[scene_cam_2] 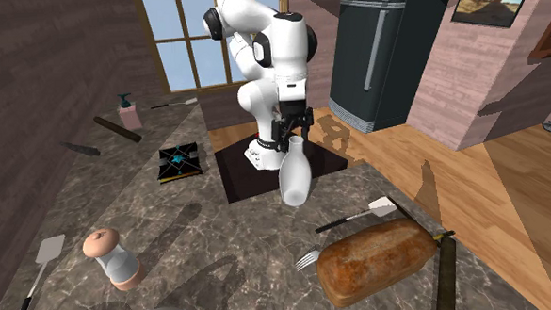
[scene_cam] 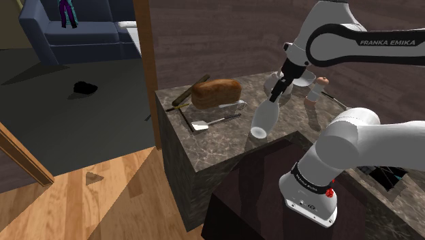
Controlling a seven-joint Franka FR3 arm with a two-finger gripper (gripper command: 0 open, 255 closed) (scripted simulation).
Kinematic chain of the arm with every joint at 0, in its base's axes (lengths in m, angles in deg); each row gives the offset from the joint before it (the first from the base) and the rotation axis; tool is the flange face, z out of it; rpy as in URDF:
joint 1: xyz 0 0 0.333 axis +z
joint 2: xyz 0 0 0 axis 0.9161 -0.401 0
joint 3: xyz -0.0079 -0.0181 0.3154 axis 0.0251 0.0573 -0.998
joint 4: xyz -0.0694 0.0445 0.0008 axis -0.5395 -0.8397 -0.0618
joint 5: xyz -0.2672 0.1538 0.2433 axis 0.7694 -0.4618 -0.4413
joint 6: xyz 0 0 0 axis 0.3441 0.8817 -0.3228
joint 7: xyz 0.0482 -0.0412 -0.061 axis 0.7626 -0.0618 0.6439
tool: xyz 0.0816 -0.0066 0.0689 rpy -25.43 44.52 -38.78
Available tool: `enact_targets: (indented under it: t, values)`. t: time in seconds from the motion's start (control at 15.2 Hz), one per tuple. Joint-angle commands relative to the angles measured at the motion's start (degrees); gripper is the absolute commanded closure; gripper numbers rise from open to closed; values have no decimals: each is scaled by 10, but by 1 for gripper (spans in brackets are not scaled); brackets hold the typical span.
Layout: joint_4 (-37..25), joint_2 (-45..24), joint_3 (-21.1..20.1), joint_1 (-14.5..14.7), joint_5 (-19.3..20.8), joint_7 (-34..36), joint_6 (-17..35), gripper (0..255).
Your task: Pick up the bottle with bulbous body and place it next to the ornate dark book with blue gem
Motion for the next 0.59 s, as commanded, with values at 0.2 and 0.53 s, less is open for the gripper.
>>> enact_targets:
  t: [0.2,0.53]
  values:
    - [1,0,0,0,0,0,0,0]
    - [1,0,0,0,0,0,0,255]
